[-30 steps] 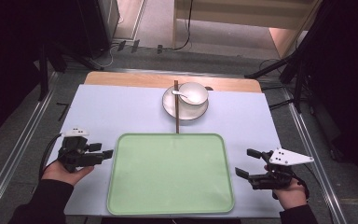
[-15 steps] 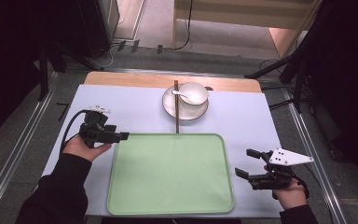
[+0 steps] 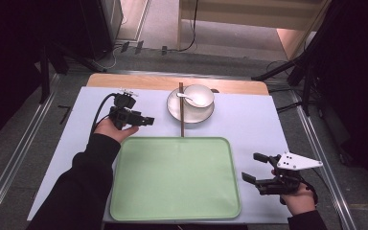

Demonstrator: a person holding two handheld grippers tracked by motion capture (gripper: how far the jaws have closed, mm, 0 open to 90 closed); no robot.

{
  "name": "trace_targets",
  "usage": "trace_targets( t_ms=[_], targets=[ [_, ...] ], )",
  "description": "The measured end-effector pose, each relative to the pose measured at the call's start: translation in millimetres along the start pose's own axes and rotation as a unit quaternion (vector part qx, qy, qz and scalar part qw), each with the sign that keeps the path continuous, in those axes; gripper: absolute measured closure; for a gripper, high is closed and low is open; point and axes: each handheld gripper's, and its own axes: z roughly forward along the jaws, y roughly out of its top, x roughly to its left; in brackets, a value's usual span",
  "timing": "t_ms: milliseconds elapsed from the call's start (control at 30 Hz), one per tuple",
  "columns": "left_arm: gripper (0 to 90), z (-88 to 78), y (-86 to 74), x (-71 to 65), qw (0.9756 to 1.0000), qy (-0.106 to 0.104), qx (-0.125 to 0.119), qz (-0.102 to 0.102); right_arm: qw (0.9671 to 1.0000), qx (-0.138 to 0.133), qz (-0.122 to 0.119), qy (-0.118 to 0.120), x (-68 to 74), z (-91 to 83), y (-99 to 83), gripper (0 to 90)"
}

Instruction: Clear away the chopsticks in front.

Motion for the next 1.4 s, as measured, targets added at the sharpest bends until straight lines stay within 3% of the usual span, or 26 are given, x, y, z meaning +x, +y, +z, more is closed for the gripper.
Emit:
trace_targets(
  t_ms=[100,333,433,467,700,833,1000,1333,1400],
  targets=[
    [38.0,11.8,10.6,-2.4,0.9999,0.013,0.007,0.004,1.0000,0.000,0.000,0.002,0.5,0.3,0.2,16.7],
    [38.3,37.8,30.5,-9.2,0.9999,0.010,0.011,-0.002,1.0000,0.000,0.000,0.003,0.0,0.0,0.6,16.7],
    [38.3,54.1,38.8,-15.6,0.9989,0.038,0.024,0.016,1.0000,0.000,0.000,0.004,-0.2,0.1,0.8,16.7],
    [38.2,59.4,39.9,-17.1,0.9989,0.039,0.022,0.016,1.0000,0.000,-0.001,0.004,-0.3,0.4,0.8,16.6],
    [40.0,88.6,47.2,-24.6,0.9990,0.039,0.022,-0.004,1.0000,-0.002,-0.001,0.005,-0.7,-0.4,0.7,16.7],
    [42.5,98.4,52.3,-29.1,0.9988,0.044,0.021,-0.004,1.0000,-0.003,-0.003,0.006,-1.2,-0.8,0.6,16.7],
    [49.6,111.2,53.0,-32.0,0.9987,0.039,0.019,-0.026,1.0000,-0.003,-0.003,0.005,-1.4,-1.6,0.1,16.7],
    [53.2,125.0,55.7,-35.2,0.9980,0.051,0.029,-0.026,1.0000,-0.005,-0.003,0.008,-3.4,-2.8,-1.3,16.7],
    [57.5,126.9,56.4,-34.5,0.9976,0.056,0.029,-0.029,0.9999,-0.006,-0.003,0.008,-3.4,-2.7,-1.2,16.7]
  ],
)
